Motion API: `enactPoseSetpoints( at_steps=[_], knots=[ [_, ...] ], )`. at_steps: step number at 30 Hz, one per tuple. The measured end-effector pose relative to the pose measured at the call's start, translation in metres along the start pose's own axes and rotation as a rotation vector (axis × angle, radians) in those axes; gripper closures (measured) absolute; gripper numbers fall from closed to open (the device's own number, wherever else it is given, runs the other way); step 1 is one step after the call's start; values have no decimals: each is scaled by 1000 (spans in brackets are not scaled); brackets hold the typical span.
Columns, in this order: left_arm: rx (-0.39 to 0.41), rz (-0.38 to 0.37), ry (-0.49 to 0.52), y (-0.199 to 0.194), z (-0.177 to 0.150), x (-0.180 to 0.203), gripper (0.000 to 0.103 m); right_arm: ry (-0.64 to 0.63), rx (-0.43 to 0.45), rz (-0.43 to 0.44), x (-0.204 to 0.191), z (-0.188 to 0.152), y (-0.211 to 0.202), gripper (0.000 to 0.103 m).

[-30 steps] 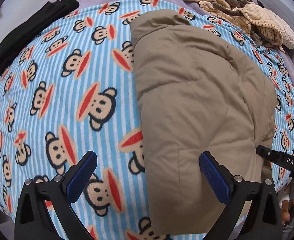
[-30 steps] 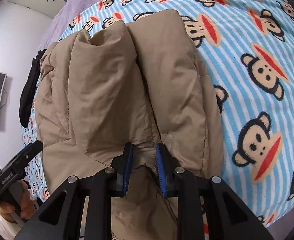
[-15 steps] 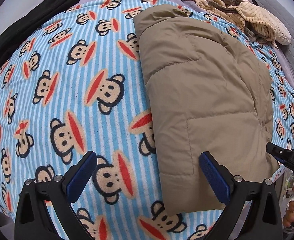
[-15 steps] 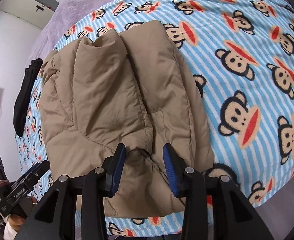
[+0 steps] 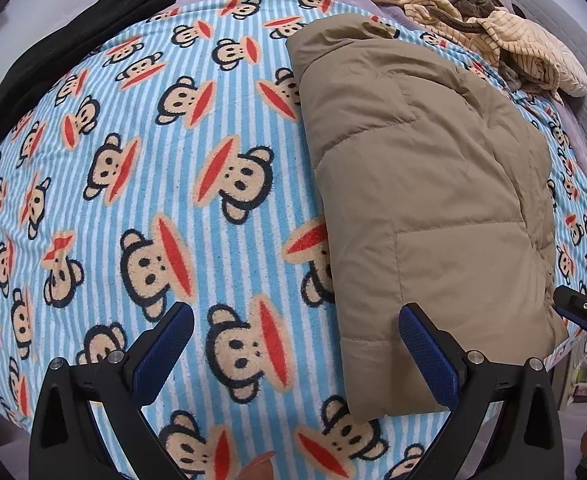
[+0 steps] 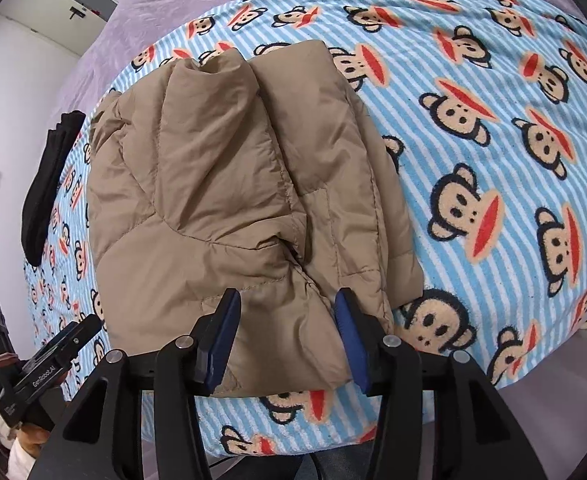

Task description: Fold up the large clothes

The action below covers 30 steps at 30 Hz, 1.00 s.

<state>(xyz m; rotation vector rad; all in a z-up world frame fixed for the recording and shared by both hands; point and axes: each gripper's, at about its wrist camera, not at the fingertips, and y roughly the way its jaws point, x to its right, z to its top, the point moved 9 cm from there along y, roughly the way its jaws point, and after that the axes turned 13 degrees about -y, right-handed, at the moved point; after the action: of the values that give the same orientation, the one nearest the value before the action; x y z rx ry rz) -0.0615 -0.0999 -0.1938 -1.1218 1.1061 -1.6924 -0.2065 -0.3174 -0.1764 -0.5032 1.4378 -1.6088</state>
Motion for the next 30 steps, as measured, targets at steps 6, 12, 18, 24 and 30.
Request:
enactPoseSetpoints(
  at_steps=[6, 12, 18, 24, 30],
  knots=[
    [4, 3, -74, 0, 20, 4, 1, -47, -7, 33, 1, 25, -6, 40],
    [-10, 33, -95, 13, 31, 22, 1, -83, 20, 92, -1, 70, -8, 27],
    [-22, 50, -120, 20, 31, 35, 1, -141, 37, 124, -16, 111, 8, 29],
    [-23, 67, -126, 17, 32, 40, 1, -134, -63, 18, 7, 131, 57, 55],
    [-32, 77, -115, 16, 32, 39, 1, -141, -93, 135, 10, 126, 53, 53]
  ],
)
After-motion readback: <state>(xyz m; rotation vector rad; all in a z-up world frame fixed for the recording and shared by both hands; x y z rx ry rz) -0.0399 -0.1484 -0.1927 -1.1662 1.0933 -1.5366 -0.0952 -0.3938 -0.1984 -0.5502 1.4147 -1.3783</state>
